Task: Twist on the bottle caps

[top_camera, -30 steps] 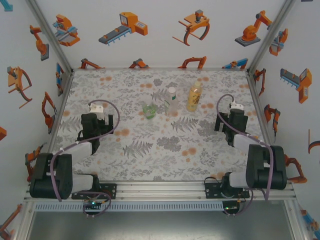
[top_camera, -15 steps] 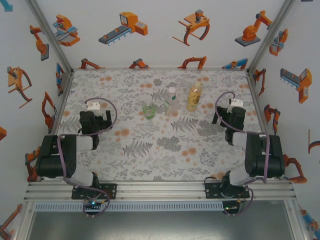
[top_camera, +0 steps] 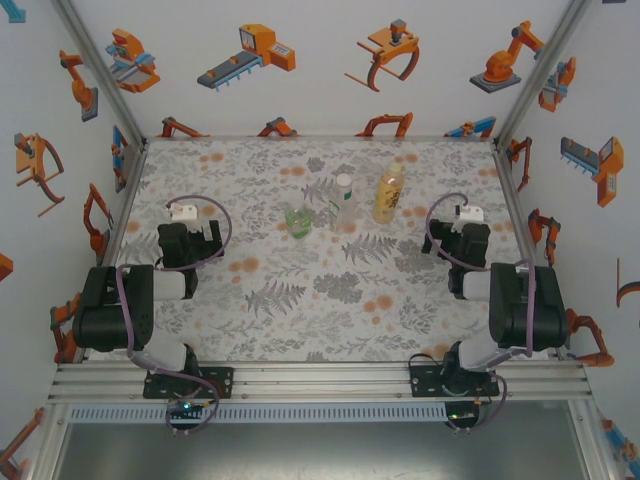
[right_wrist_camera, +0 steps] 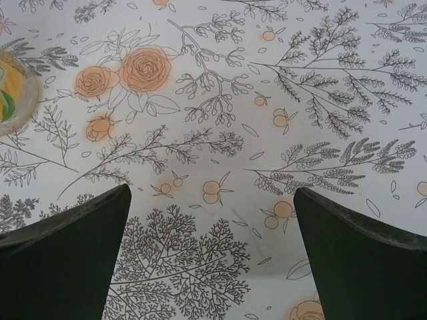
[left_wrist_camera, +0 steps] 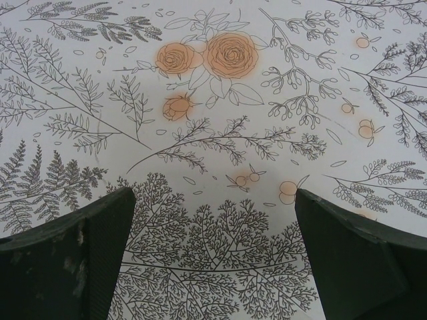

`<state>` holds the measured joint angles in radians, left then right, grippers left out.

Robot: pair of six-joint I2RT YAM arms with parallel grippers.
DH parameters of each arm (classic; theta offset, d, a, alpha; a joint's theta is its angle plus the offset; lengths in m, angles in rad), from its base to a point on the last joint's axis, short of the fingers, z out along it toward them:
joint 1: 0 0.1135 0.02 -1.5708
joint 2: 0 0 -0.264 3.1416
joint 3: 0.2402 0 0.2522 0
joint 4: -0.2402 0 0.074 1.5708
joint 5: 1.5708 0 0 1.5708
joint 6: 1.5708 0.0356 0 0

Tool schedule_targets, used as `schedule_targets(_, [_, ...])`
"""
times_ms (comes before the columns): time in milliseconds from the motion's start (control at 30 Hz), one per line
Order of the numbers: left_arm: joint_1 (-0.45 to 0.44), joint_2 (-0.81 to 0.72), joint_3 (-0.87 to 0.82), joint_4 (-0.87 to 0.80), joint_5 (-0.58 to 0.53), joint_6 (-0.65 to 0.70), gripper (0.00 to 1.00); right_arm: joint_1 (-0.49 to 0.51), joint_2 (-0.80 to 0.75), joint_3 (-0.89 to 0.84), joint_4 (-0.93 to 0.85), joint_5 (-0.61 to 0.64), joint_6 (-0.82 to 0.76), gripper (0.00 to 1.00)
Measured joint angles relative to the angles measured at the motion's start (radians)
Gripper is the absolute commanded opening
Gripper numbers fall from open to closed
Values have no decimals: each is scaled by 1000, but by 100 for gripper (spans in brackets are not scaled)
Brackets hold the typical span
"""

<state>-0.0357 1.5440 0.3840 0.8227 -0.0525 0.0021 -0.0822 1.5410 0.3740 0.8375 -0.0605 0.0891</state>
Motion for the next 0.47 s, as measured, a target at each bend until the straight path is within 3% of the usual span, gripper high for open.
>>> schedule_targets(467, [0, 0, 0, 0, 0, -4, 97, 0, 0, 0, 9, 0, 0, 99])
